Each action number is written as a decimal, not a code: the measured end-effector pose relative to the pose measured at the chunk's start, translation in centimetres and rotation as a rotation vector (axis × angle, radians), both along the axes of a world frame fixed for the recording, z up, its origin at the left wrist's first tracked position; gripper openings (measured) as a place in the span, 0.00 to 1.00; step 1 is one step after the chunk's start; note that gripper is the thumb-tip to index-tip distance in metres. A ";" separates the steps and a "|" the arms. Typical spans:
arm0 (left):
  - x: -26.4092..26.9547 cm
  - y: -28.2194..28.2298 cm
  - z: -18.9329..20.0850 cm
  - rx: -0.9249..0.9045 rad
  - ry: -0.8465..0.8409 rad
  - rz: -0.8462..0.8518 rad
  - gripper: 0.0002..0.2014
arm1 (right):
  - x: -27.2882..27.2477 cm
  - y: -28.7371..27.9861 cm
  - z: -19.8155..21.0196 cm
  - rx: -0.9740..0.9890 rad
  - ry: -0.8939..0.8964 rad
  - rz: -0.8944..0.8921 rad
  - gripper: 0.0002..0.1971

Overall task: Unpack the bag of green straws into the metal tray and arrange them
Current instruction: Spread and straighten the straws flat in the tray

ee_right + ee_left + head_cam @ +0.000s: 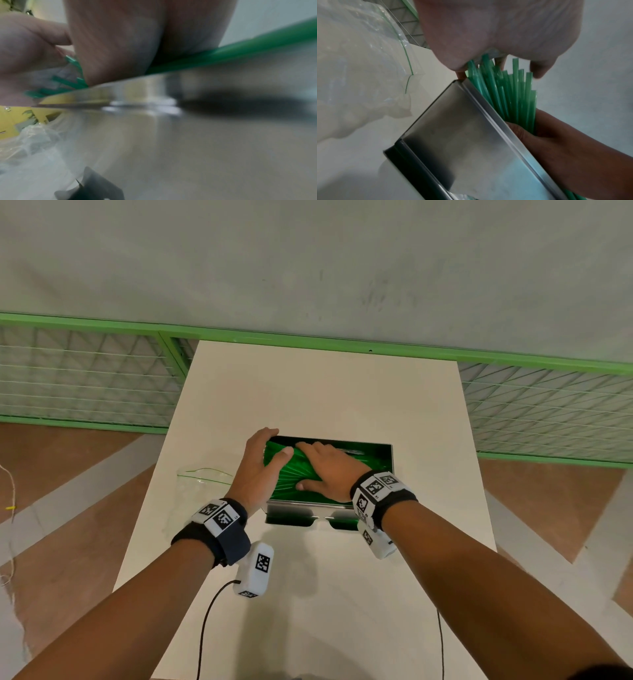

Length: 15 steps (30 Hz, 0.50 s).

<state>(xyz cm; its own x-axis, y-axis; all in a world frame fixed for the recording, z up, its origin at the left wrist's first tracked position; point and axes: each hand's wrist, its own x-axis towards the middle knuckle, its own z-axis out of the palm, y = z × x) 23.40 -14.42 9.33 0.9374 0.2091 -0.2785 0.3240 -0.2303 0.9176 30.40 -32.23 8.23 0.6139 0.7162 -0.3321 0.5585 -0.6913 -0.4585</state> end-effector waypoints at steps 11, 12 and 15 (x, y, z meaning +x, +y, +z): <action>0.7 1.2 -1.1 0.010 -0.058 0.047 0.14 | -0.4 2.2 0.0 0.165 -0.055 -0.001 0.48; 0.7 1.1 -1.2 0.048 -0.065 0.029 0.15 | -0.2 1.9 0.2 0.131 -0.040 -0.001 0.49; 0.8 0.4 -1.2 0.174 -0.070 -0.081 0.20 | 0.4 0.3 1.1 0.031 0.043 -0.037 0.52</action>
